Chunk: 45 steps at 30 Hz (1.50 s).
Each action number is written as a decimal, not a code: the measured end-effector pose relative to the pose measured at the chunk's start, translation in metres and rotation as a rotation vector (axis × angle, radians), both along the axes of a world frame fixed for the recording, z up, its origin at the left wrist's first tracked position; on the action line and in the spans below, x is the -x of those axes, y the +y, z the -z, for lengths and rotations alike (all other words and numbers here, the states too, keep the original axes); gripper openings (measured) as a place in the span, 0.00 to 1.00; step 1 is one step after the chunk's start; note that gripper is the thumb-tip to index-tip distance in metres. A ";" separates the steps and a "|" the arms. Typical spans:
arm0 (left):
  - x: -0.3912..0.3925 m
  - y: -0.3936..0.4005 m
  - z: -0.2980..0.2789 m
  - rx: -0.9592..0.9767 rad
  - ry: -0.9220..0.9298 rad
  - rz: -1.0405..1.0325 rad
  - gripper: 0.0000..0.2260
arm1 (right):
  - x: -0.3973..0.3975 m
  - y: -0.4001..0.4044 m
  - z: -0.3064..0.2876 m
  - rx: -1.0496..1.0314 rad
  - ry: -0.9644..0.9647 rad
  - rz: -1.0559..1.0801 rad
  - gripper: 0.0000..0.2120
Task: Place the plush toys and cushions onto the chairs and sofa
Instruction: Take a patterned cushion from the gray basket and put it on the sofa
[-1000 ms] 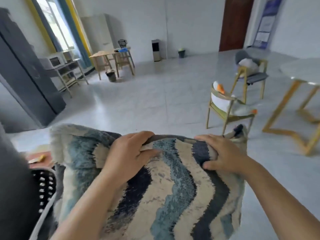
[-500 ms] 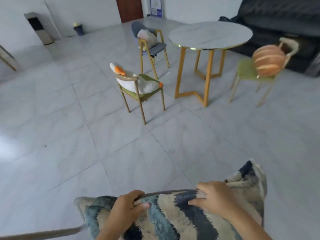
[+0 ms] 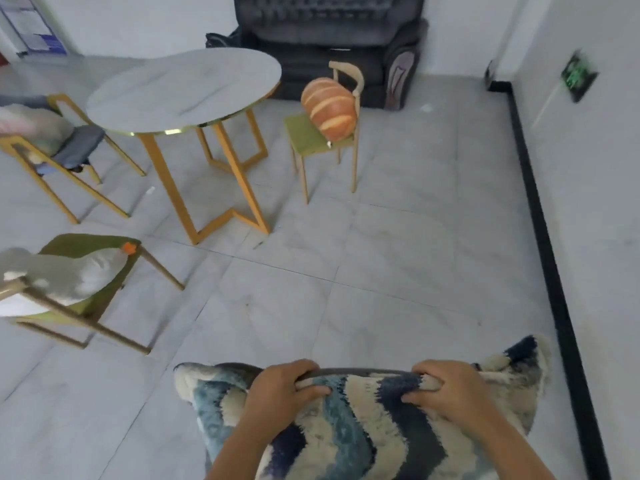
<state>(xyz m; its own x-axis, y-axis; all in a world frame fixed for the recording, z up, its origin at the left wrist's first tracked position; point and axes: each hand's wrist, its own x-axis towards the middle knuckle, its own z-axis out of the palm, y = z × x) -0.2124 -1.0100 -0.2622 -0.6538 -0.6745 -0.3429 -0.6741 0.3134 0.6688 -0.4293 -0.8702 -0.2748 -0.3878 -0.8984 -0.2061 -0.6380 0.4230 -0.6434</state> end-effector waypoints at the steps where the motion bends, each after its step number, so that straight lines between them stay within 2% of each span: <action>1: 0.017 -0.026 -0.004 -0.001 -0.003 0.042 0.06 | 0.009 -0.016 -0.005 0.004 0.001 0.048 0.38; 3: 0.052 -0.075 -0.009 0.011 -0.009 0.125 0.09 | 0.033 -0.049 -0.010 0.047 0.050 0.123 0.41; 5: 0.088 -0.115 -0.010 0.008 -0.026 0.219 0.07 | 0.058 -0.074 -0.013 0.087 0.103 0.187 0.45; 8: 0.152 -0.155 -0.007 -0.012 -0.057 0.381 0.11 | 0.099 -0.098 -0.005 0.120 0.175 0.257 0.38; 10: 0.198 -0.175 0.006 -0.011 -0.112 0.443 0.14 | 0.131 -0.112 0.010 0.128 0.200 0.360 0.42; 11: 0.222 -0.185 0.011 -0.010 -0.148 0.464 0.14 | 0.147 -0.119 0.019 0.064 0.220 0.392 0.44; 13: 0.271 -0.207 0.027 -0.036 -0.194 0.508 0.09 | 0.184 -0.138 0.030 0.058 0.310 0.421 0.42; 15: 0.328 -0.233 0.035 -0.031 -0.185 0.507 0.08 | 0.240 -0.165 0.036 0.091 0.238 0.461 0.42; 19: 0.443 -0.304 0.013 0.015 -0.111 0.424 0.08 | 0.369 -0.242 0.012 0.150 0.418 0.347 0.37; 25: 0.579 -0.403 -0.016 0.086 -0.032 0.388 0.08 | 0.525 -0.351 -0.011 0.244 0.538 0.223 0.35; 28: 0.638 -0.456 -0.002 0.025 -0.029 0.357 0.11 | 0.589 -0.409 -0.003 0.192 0.534 0.190 0.35; 30: 0.684 -0.500 0.009 0.003 -0.011 0.347 0.14 | 0.634 -0.453 0.004 0.147 0.466 0.234 0.32; 33: 0.761 -0.576 0.010 0.027 0.031 0.384 0.09 | 0.705 -0.520 0.012 0.164 0.375 0.338 0.28; 35: 0.813 -0.628 -0.001 0.084 0.072 0.416 0.07 | 0.749 -0.566 0.001 0.222 0.336 0.379 0.34; 37: 0.860 -0.677 -0.014 0.130 0.090 0.454 0.07 | 0.792 -0.610 -0.013 0.293 0.437 0.377 0.38; 40: 0.919 -0.739 -0.031 0.198 0.065 0.520 0.13 | 0.845 -0.671 -0.032 0.285 0.492 0.354 0.36; 43: 0.967 -0.789 -0.028 0.182 0.031 0.561 0.26 | 0.895 -0.722 -0.031 0.237 0.516 0.314 0.34; 44: 0.980 -0.804 -0.027 0.154 0.012 0.558 0.27 | 0.912 -0.739 -0.027 0.246 0.533 0.304 0.34; 45: 0.998 -0.823 -0.020 0.130 0.016 0.543 0.23 | 0.933 -0.759 -0.020 0.245 0.524 0.291 0.34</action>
